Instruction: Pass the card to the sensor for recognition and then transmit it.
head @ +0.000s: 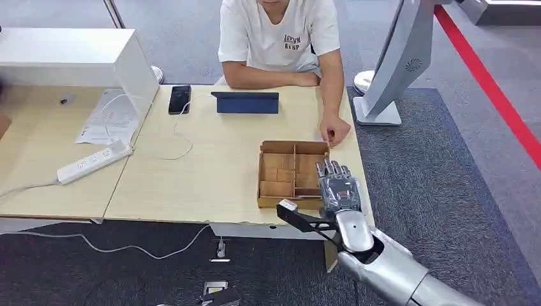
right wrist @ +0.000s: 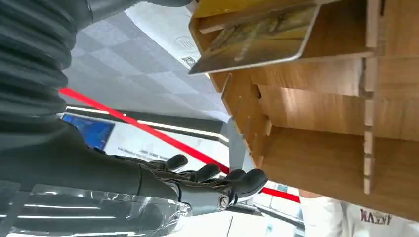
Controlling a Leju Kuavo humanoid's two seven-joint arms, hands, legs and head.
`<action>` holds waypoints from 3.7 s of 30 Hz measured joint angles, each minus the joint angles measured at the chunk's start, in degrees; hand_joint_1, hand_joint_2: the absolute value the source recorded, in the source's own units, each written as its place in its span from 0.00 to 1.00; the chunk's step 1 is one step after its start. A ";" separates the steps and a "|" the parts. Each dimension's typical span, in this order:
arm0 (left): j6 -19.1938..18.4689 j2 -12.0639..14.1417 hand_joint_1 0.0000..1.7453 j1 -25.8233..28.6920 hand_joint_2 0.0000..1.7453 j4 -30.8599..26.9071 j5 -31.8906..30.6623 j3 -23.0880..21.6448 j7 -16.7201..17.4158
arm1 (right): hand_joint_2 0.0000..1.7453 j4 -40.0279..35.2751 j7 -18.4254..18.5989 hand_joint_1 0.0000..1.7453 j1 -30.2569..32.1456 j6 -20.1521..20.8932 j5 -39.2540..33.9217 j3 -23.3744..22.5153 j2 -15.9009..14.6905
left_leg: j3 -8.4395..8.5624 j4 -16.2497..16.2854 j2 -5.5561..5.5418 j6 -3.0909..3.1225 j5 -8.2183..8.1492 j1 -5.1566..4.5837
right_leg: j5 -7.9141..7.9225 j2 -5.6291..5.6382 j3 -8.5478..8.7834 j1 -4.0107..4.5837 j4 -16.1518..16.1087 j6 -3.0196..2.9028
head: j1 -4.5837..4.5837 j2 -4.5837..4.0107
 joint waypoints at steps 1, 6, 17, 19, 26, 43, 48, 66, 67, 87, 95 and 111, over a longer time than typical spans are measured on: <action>-0.07 -0.09 0.00 -0.09 0.00 0.11 0.00 0.00 0.00 | 1.00 0.09 -0.07 0.00 -0.08 -0.04 0.00 0.13 0.13 | 0.00 0.00 0.00 0.00 0.00 0.00 | 0.00 0.00 0.00 0.00 0.00 0.00 | 0.00 0.00; -0.33 -0.39 0.00 -0.35 0.00 0.61 0.17 -0.02 -0.02 | 1.00 0.28 -0.44 0.00 -0.18 -0.22 -0.22 0.59 0.57 | 0.00 0.00 0.00 0.00 0.00 0.00 | 0.00 0.00 0.00 0.00 0.01 0.00 | 0.00 0.00; -0.26 -0.61 0.00 -0.36 0.00 1.49 0.48 -0.04 -0.37 | 1.00 1.55 -1.73 0.00 -0.73 -0.77 -1.01 1.62 2.16 | 0.00 0.00 0.00 0.00 0.00 0.00 | 0.00 0.00 0.00 0.00 0.01 0.00 | 0.00 0.00; -0.22 -0.61 0.00 -0.35 0.00 1.55 0.48 -0.04 -0.37 | 1.00 1.79 -1.73 0.00 -0.74 -0.74 -1.01 1.81 2.36 | 0.00 0.00 0.00 0.00 0.00 0.00 | 0.00 0.00 0.00 0.00 0.01 0.00 | 0.00 0.00; -0.07 -0.61 0.00 -0.30 0.00 1.57 0.37 -0.04 -0.37 | 1.00 2.23 -2.25 1.00 -1.01 0.06 -1.22 2.27 3.13 | 0.00 0.00 0.00 0.00 0.00 0.00 | 0.00 0.00 0.00 0.00 0.01 0.00 | 0.00 0.00; -0.39 -0.77 0.00 -0.31 0.00 2.06 -0.55 -0.09 -0.44 | 1.00 3.43 -1.75 1.00 -1.35 2.03 -3.78 3.13 3.63 | 0.00 0.00 0.01 0.00 0.00 0.00 | 0.00 0.00 -0.01 0.00 0.00 0.00 | 0.00 0.00; -0.26 -0.77 0.00 -0.21 0.00 2.06 -0.61 -0.09 -0.52 | 1.00 3.43 -2.14 1.00 -1.26 1.46 -4.33 3.12 3.50 | 0.01 0.00 0.01 0.00 0.00 0.00 | 0.00 0.00 -0.01 0.00 0.00 0.00 | 0.00 0.00; 0.35 -1.27 0.00 0.01 0.00 2.65 -2.21 -0.07 -1.05 | 1.00 -2.73 0.44 1.00 -0.26 -12.26 4.74 0.72 1.05 | 0.01 0.01 0.01 0.00 0.00 0.00 | 0.00 0.01 -0.01 0.00 0.01 0.00 | 0.00 0.00; 0.41 -1.27 0.00 0.11 0.00 2.60 -2.47 -0.07 -1.05 | 1.00 -3.92 0.79 1.00 -0.35 -12.70 5.58 0.35 0.76 | 0.01 0.01 0.01 0.00 0.00 0.00 | 0.00 0.02 -0.01 0.00 0.01 0.00 | 0.00 0.00; 4.39 1.22 0.00 3.67 0.00 -2.14 -0.35 0.04 -1.60 | 1.00 -16.09 0.15 1.00 -7.27 -10.49 3.76 -0.59 -2.05 | 0.01 0.00 0.02 -0.01 0.01 0.00 | 0.01 0.02 0.00 -0.01 0.02 0.00 | 0.00 0.00; 5.26 2.36 0.00 3.85 0.00 -3.93 1.68 0.02 -1.23 | 1.00 -15.69 1.11 1.00 -9.77 -8.33 -3.82 0.52 -1.88 | -0.02 0.00 -0.01 0.00 0.01 -0.01 | 0.01 0.01 0.00 -0.02 0.02 0.01 | 0.00 0.00; 8.48 4.87 0.00 4.29 0.00 -7.52 5.29 -0.37 -0.33 | 1.00 -6.08 4.00 1.00 -14.09 -9.71 -9.36 2.58 -0.39 | -0.02 0.01 -0.02 -0.01 0.02 -0.01 | 0.01 -0.01 -0.01 -0.01 0.01 0.00 | 0.02 0.00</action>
